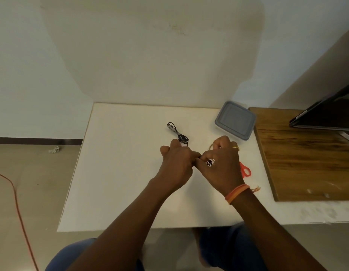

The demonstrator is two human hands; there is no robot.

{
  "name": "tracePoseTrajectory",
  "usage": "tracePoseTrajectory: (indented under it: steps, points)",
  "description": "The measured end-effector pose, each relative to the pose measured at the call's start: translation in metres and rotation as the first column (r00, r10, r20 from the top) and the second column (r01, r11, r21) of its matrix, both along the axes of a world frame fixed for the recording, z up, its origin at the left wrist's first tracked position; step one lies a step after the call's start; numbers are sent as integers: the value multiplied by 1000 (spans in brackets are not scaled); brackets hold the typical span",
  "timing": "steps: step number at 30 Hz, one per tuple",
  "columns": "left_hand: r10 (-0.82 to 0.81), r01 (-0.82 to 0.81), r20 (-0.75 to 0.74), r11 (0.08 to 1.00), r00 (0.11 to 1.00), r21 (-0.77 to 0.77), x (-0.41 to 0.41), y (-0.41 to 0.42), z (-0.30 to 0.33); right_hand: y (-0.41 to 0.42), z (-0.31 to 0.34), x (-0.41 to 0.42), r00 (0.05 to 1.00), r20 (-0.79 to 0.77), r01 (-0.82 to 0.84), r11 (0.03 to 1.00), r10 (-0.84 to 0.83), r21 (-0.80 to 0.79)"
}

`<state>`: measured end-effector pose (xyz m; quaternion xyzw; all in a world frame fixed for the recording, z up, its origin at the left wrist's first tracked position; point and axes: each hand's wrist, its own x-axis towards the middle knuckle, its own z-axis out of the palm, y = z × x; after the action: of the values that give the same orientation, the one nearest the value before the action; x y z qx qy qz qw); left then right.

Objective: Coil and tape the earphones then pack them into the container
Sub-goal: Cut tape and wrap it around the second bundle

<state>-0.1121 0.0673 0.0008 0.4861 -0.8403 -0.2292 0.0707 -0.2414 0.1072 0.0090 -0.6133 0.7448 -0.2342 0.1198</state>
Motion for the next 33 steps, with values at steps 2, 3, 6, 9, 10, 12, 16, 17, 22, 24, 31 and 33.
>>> tracePoseTrajectory:
  steps: [2, 3, 6, 9, 10, 12, 16, 17, 22, 24, 31, 33]
  points:
    - [-18, 23, -45, 992, 999, 128, 0, -2, -2, -1, -1, -12, 968, 242, -96, 991, 71, 90]
    - [-21, 35, -77, 981, 997, 193, 0, -2, -3, 0, 0, -17, 897, 440, -130, 979, 49, 157]
    - [7, 61, -183, 929, 983, 364, 1, -3, -2, 4, 5, -26, 564, 810, -122, 955, -159, 272]
    - [38, 110, -286, 869, 957, 483, 1, -6, -2, 6, 6, -26, 327, 891, -70, 932, -315, 355]
    - [34, 137, -312, 850, 949, 509, 2, -6, -3, 6, 7, -26, 239, 896, -54, 916, -374, 397]
    - [35, 176, -352, 816, 935, 550, 3, -6, -5, 6, 8, -28, 154, 875, -37, 882, -460, 470]
    - [70, 204, -403, 775, 913, 598, 4, -1, -7, 7, 4, -33, 255, 840, -18, 867, -478, 499]
    - [97, 197, -415, 769, 905, 608, 5, 0, -8, 7, 4, -33, 292, 837, -9, 874, -463, 486]
    - [102, 122, -338, 805, 936, 581, 4, -4, -7, 5, 2, -29, 249, 854, 20, 884, -457, 467]
    - [59, 74, -237, 854, 970, 515, 0, -2, -6, 4, 3, -30, 216, 854, 0, 874, -474, 486]
    - [151, -37, -313, 939, 938, 341, -3, -3, -8, 7, 0, -30, 19, 903, -25, 903, -428, 429]
    - [121, -20, -348, 960, 930, 281, -3, -2, -5, 6, 0, -31, 8, 917, -18, 917, -399, 399]
